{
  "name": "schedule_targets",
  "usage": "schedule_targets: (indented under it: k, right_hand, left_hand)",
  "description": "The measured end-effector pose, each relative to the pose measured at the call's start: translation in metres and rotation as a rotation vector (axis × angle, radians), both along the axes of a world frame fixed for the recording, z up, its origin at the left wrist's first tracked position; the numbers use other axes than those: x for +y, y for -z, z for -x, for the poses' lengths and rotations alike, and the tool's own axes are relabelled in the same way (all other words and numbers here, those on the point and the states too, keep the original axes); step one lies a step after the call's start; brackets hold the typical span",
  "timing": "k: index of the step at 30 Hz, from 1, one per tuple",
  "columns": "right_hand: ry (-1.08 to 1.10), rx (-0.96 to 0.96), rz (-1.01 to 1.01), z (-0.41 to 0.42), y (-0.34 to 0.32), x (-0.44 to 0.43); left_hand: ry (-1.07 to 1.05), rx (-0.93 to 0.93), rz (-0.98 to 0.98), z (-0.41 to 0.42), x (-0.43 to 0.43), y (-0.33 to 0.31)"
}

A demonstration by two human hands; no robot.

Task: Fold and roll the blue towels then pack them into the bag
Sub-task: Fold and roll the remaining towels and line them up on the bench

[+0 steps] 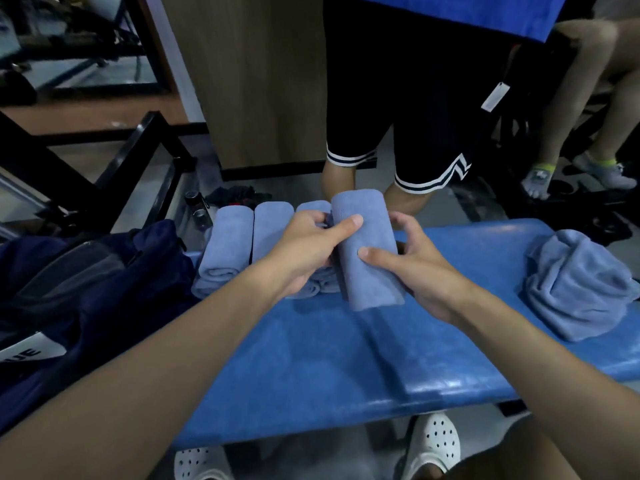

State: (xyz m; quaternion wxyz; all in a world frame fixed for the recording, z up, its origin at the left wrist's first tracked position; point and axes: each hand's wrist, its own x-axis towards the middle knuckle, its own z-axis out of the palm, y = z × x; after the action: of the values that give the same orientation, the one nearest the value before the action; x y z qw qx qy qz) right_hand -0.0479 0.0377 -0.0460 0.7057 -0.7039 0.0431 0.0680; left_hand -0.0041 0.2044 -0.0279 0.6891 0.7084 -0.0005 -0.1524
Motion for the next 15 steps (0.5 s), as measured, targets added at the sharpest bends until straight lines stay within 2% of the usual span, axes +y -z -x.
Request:
schedule_targets:
  k: [1, 3, 5, 7, 15]
  right_hand:
    - [0.062, -0.004, 0.020, -0.011, 0.002, -0.001]
    - [0.156, 0.003, 0.071, -0.033, 0.007, -0.004]
    - [0.211, 0.033, 0.120, -0.054, 0.014, -0.008]
    - [0.237, 0.070, 0.177, -0.070, 0.019, -0.009]
    - [0.187, 0.165, 0.250, -0.106, 0.031, 0.000]
  left_hand:
    - [-0.048, -0.068, -0.065, -0.010, -0.002, 0.000]
    - [-0.108, -0.255, -0.317, -0.030, 0.000, 0.004]
    - [-0.034, -0.409, -0.602, -0.041, 0.007, 0.008]
    - [0.103, -0.465, -0.781, -0.047, 0.014, 0.018]
    - [0.169, -0.495, -0.921, -0.047, 0.022, 0.041]
